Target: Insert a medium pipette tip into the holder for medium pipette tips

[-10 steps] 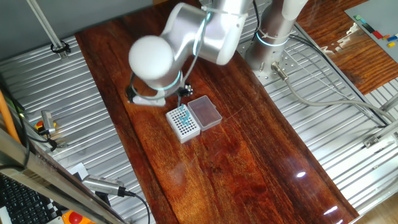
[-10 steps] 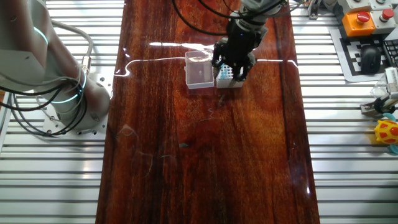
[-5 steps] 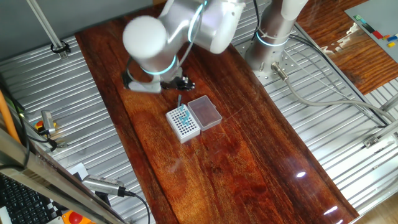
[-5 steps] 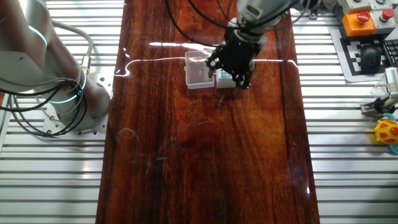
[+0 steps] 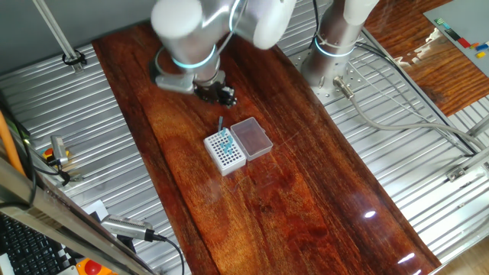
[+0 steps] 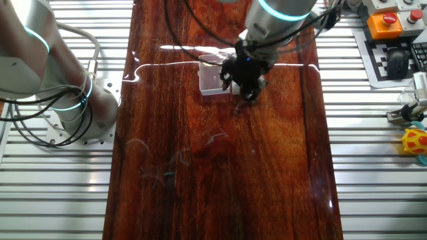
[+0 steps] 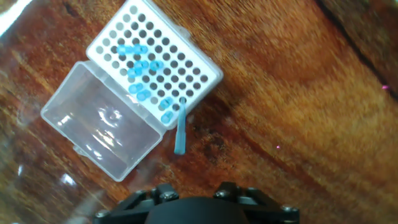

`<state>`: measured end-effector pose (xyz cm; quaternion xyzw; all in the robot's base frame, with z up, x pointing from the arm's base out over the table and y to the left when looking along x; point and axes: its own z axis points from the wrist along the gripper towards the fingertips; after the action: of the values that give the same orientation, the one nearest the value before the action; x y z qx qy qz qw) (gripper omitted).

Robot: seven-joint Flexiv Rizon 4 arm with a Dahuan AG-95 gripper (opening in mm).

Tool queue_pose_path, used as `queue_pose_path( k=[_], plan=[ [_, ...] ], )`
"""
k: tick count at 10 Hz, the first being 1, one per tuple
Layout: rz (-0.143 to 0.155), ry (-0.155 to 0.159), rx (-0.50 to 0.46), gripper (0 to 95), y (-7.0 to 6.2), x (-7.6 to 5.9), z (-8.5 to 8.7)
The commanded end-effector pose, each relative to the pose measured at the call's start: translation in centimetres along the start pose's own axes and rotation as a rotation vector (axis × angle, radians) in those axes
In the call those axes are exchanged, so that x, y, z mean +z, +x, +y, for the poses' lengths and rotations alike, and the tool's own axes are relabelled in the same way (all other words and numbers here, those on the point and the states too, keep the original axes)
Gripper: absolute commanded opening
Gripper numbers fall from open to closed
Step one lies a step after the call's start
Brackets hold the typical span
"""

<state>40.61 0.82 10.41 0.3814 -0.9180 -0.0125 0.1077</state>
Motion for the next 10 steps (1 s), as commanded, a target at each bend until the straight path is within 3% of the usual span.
queue_pose_path(
  k=[1,4,10],
  plan=[
    [-0.027,-0.018,0.058,0.0,0.3,0.0,0.2],
    [-0.06,-0.042,0.096,0.0,-0.1,0.1,0.4],
    [-0.071,-0.035,0.115,0.0,-1.8,0.7,1.2]
  ],
)
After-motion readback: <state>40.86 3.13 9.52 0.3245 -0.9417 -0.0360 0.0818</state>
